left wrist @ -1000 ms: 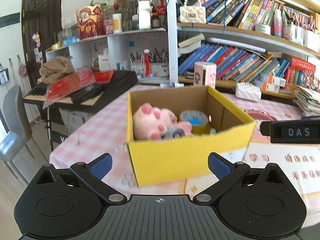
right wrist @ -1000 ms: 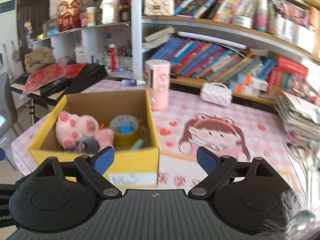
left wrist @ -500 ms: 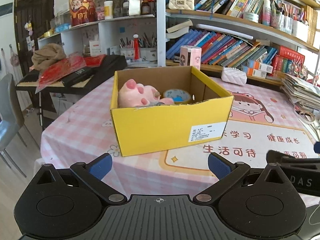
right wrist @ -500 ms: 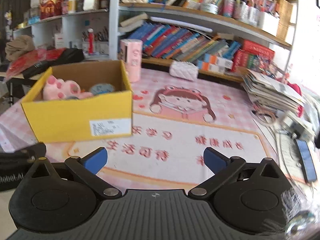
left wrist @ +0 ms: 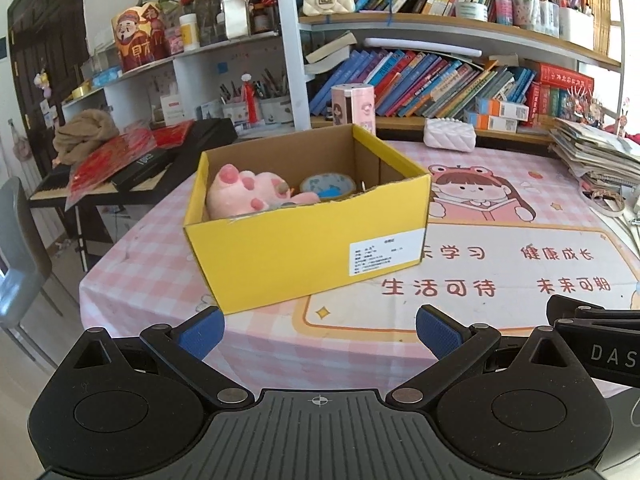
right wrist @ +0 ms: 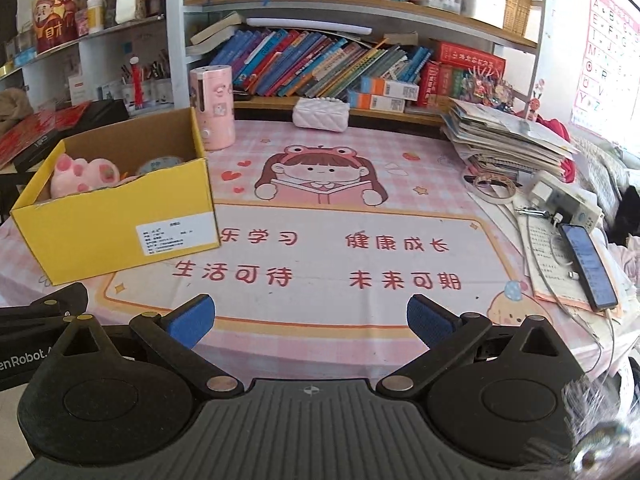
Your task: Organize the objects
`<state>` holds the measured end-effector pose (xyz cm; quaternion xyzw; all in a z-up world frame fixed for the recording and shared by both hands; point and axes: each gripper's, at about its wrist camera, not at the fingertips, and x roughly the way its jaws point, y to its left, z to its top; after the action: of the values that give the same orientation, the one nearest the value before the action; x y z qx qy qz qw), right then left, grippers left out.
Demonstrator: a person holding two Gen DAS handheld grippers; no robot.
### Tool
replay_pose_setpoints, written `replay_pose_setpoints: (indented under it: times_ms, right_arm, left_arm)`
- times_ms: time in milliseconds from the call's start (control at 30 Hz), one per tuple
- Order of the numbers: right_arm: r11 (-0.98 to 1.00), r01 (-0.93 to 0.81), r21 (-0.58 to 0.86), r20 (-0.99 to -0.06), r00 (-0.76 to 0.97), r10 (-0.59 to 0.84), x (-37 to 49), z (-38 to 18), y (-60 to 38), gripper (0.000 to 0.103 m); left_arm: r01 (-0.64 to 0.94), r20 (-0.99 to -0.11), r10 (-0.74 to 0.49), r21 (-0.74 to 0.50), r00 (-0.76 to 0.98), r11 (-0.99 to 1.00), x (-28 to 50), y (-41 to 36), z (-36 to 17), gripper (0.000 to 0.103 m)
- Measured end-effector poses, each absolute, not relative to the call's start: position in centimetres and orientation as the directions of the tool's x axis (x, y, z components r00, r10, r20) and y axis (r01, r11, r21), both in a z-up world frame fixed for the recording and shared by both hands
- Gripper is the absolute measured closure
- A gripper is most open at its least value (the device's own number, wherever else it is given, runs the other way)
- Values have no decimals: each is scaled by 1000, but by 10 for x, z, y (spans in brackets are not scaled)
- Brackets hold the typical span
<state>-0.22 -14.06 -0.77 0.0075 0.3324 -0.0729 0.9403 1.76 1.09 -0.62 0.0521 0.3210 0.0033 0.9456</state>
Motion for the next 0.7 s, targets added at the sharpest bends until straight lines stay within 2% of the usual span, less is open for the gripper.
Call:
replay_pose_setpoints:
  times_ms: [700]
  right_arm:
    - [980, 197, -21, -650, 742, -163, -11, -11, -159, 0]
  left_arm:
    - [14, -616, 68, 128, 785, 992, 11, -9, -7, 0]
